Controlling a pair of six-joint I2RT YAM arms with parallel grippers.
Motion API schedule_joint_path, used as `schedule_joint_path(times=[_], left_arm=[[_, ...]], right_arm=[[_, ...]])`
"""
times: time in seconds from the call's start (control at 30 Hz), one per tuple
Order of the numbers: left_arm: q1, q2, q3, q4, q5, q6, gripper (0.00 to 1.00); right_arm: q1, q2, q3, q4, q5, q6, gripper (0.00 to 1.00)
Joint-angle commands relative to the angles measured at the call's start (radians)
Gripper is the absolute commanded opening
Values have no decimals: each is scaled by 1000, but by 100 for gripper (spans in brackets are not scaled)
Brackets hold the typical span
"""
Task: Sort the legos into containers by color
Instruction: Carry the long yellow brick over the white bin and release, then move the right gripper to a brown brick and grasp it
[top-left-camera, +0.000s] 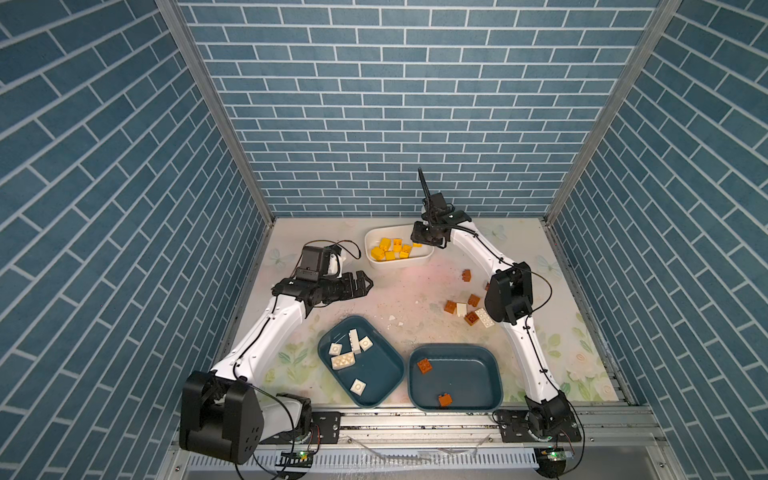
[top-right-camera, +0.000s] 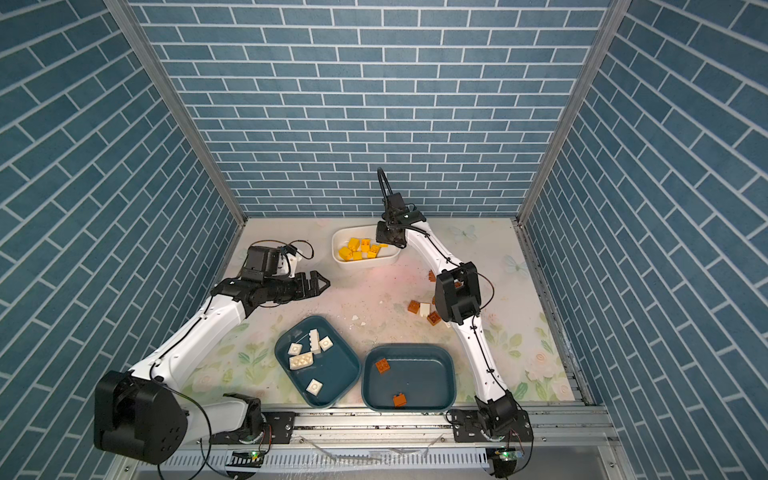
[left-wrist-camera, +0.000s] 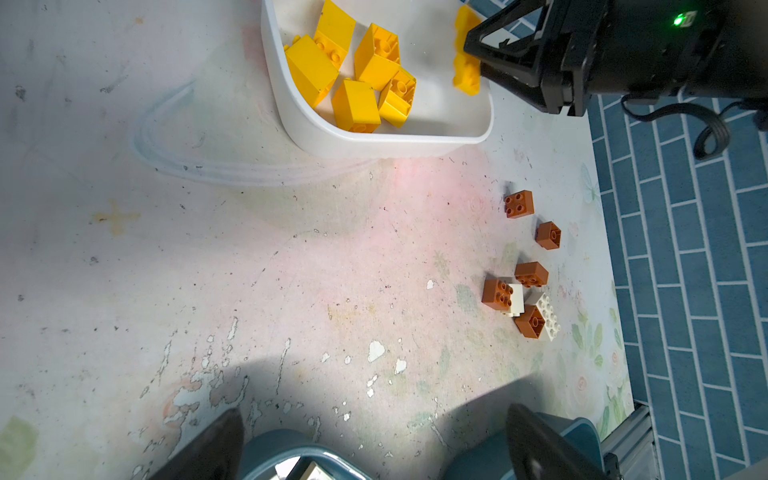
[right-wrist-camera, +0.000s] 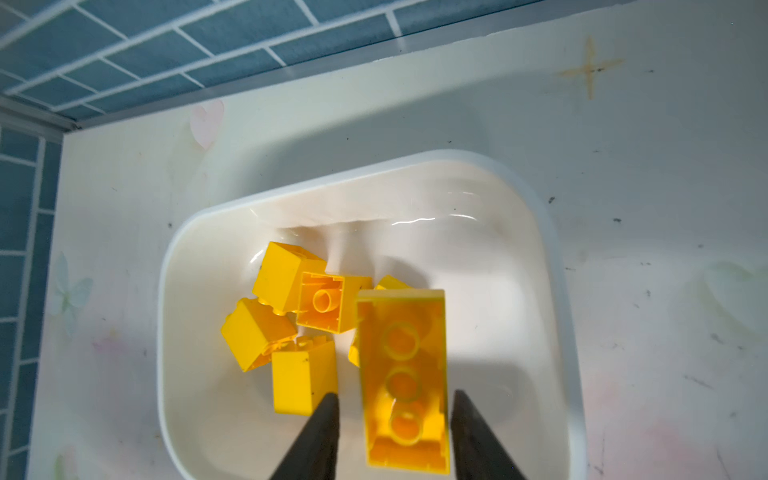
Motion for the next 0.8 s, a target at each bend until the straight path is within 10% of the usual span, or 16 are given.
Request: schedule_joint_path(times=[0.0, 0.5, 0.77], left_arm=[[9, -5, -1, 14, 12, 3, 100], [12, 28, 11, 20, 27, -2, 100], [12, 18, -2, 59, 25, -41, 100]], right_arm=[[-4, -19, 37, -7, -32, -46, 58], [-60, -553, -669, -99, 189, -93, 63], [-160, -581, -851, 1, 176, -131, 65]])
